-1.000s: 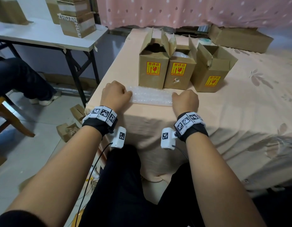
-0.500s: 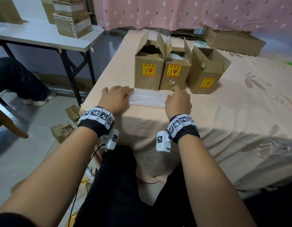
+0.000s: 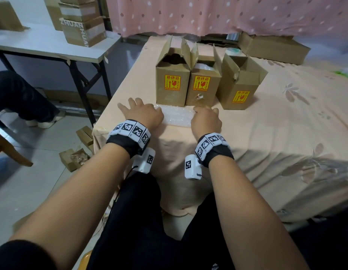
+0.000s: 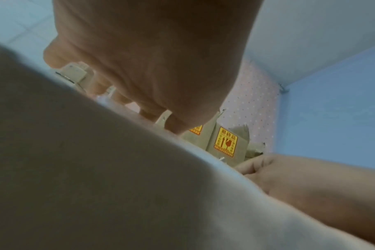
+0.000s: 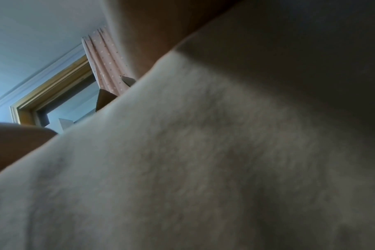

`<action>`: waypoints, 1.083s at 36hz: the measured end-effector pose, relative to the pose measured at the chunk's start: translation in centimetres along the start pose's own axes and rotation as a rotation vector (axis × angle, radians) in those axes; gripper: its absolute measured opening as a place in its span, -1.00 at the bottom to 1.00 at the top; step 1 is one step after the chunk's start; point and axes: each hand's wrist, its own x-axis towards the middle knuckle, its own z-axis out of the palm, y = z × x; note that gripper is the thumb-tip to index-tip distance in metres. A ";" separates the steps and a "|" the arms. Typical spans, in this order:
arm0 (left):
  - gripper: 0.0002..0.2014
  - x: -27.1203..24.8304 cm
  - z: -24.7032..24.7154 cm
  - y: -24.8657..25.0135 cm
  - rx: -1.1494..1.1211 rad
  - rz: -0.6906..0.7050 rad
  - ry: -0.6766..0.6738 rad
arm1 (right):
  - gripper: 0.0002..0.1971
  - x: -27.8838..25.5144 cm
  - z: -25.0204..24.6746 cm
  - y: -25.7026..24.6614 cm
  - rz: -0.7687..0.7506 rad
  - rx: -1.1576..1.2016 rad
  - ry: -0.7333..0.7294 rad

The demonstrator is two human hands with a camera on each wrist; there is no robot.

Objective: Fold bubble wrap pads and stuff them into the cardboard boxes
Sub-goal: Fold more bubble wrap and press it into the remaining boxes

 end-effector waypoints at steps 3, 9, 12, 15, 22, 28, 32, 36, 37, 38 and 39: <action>-0.37 -0.1 0.6 0.0 0.057 0.043 0.015 | -0.54 0.0 0.1 -0.1 -0.002 0.002 0.008; -0.34 -0.9 1.7 -0.5 0.028 0.066 0.039 | -0.55 -0.1 0.0 0.0 -0.009 0.002 0.010; -0.29 -0.6 1.7 -0.5 -0.001 0.051 0.019 | -0.55 -0.2 -0.1 0.0 -0.003 0.019 0.013; -0.27 -0.3 1.8 -0.6 -0.030 0.050 0.014 | -0.54 -0.3 -0.2 0.0 -0.003 0.018 0.017; -0.25 0.0 2.0 -0.7 -0.040 0.065 0.055 | -0.56 -0.4 -0.2 -0.1 -0.006 0.016 0.017; -0.34 0.7 0.7 0.2 -0.009 0.017 0.078 | -0.56 -0.2 -0.1 0.0 -0.012 0.017 0.011; -0.36 0.2 2.4 0.3 -0.059 0.020 0.215 | -0.54 0.0 0.2 0.2 -0.036 -0.013 -0.011; -0.41 -0.1 1.9 0.3 -0.006 0.213 0.416 | -0.52 0.1 0.3 0.4 -0.045 -0.025 -0.020; -0.42 -0.1 1.7 0.3 -0.007 0.269 0.458 | -0.53 0.2 0.3 0.4 -0.045 -0.027 -0.021; -0.44 0.0 1.7 0.3 -0.018 0.329 0.487 | -0.53 0.2 0.4 0.4 -0.045 -0.025 -0.021; -0.46 0.0 1.8 0.3 -0.046 0.401 0.500 | -0.52 0.2 0.4 0.5 -0.045 -0.022 -0.020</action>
